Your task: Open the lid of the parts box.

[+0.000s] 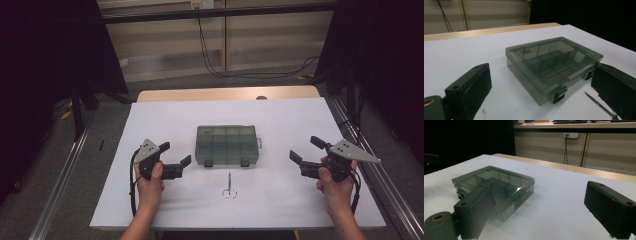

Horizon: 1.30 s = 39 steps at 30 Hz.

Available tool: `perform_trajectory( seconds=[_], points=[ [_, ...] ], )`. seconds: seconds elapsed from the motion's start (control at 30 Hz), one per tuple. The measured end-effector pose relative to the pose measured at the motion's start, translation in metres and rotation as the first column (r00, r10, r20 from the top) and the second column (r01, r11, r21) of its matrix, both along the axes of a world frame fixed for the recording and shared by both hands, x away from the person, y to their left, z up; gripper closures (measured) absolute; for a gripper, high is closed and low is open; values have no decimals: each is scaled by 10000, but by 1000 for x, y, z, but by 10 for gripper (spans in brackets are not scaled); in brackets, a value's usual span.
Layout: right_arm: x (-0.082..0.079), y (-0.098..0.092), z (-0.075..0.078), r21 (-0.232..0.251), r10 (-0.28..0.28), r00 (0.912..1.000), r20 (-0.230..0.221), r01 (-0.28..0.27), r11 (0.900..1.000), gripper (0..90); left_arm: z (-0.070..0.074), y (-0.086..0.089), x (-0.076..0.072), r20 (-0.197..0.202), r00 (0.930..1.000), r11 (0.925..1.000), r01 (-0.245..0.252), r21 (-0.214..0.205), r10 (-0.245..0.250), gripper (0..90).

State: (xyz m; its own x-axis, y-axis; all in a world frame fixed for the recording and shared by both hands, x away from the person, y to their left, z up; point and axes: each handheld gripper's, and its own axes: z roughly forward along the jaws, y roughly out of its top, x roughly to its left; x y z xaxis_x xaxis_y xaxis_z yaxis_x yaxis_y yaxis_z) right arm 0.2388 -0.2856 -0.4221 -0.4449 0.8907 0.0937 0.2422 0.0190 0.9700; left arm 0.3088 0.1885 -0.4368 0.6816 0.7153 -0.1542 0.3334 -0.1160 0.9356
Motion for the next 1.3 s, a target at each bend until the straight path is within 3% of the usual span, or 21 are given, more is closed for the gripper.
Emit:
perform_trajectory(
  seconds=[0.43,0.67,0.87,0.97,1.03,1.07,1.2,1.23,1.27,1.3],
  points=[
    [14,22,4,196,298,9995,71,-300,9994,134,4,-12,7,-116,9998,9996,144,-247,-147,41],
    [25,33,6,303,293,9996,-53,-291,9991,93,4,-19,11,-247,9993,9990,274,-347,-282,47],
    [35,43,0,-43,423,9987,-289,-424,9991,98,0,-18,12,-384,9989,9978,237,-614,-261,49],
    [37,47,-9,-293,411,9973,-604,-429,9986,214,-6,-18,13,-688,9973,9971,200,-730,-250,82],
    [38,49,-15,-569,481,9947,-909,-534,9969,337,-9,-19,10,-852,9964,9984,-103,-552,56,203],
    [39,50,-17,-589,588,9925,-1074,-654,9961,403,-9,-18,9,-921,9957,9997,-122,-233,100,276],
    [41,50,-24,-432,1024,9839,-1467,-1098,9930,724,-11,-17,7,-1023,9942,9995,-330,-24,326,648],
    [41,50,-24,-432,1024,9839,-1467,-1098,9930,724,-12,-16,8,-1164,9923,9990,-415,151,430,648],
    [41,53,-28,-709,1127,9807,-1596,-1253,9896,830,-14,-15,9,-1400,9870,9959,-724,536,793,837],
    [41,55,-30,-931,1151,9794,-1659,-1317,9869,867,-20,-14,12,-1959,9747,9935,-984,576,1079,900]
  ],
)
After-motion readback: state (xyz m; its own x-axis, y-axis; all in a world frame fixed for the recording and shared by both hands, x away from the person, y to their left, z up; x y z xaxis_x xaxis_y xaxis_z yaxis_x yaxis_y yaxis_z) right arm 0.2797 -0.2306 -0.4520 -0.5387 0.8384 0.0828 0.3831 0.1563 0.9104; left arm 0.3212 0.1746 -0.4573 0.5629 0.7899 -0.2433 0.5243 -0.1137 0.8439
